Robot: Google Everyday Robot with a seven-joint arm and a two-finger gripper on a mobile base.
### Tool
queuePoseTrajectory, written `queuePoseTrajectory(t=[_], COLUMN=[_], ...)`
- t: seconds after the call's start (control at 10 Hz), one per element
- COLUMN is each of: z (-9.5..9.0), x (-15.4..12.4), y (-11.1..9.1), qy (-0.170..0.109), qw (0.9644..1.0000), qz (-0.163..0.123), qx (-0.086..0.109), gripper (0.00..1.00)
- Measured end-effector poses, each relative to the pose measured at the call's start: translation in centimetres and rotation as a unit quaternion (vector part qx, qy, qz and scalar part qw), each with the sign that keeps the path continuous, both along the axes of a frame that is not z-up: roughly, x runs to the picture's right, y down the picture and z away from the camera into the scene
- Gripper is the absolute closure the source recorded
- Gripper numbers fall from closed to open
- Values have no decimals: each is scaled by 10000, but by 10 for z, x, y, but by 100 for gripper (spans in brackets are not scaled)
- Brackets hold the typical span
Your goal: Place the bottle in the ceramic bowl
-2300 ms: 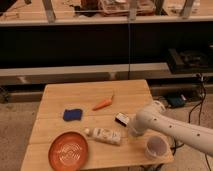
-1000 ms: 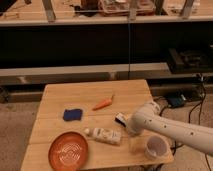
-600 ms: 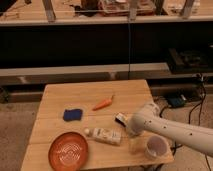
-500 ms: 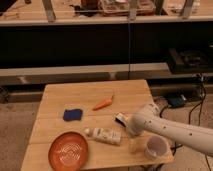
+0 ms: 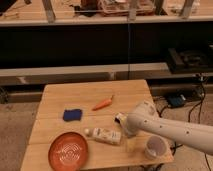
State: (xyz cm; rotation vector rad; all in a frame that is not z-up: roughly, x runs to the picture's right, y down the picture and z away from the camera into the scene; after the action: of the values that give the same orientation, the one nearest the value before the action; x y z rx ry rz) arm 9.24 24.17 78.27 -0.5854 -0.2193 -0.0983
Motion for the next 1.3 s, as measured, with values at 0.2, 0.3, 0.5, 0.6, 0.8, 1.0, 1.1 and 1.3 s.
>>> queuePoseTrajectory(t=[0.2,0.3,0.5,0.6,0.8,1.0,1.1,1.3], z=[1,3,8,10,17,23,25,27], x=[-32,-37,-46,-50,-57,-60,-65,-80], y=[-1,-1,2,4,11,19,21,25], qy=[-21,-3,-29,-71,-153,-186,-230,-397], qw=[9995,9991,9981,9976,9964,9951,9946,9930], qz=[-199,-260,-345,-399,-464,-511,-528,-482], qx=[-234,-337,-512,-555,-687,-828,-868,-1002], gripper=[5,5,5,5,5,5,5,5])
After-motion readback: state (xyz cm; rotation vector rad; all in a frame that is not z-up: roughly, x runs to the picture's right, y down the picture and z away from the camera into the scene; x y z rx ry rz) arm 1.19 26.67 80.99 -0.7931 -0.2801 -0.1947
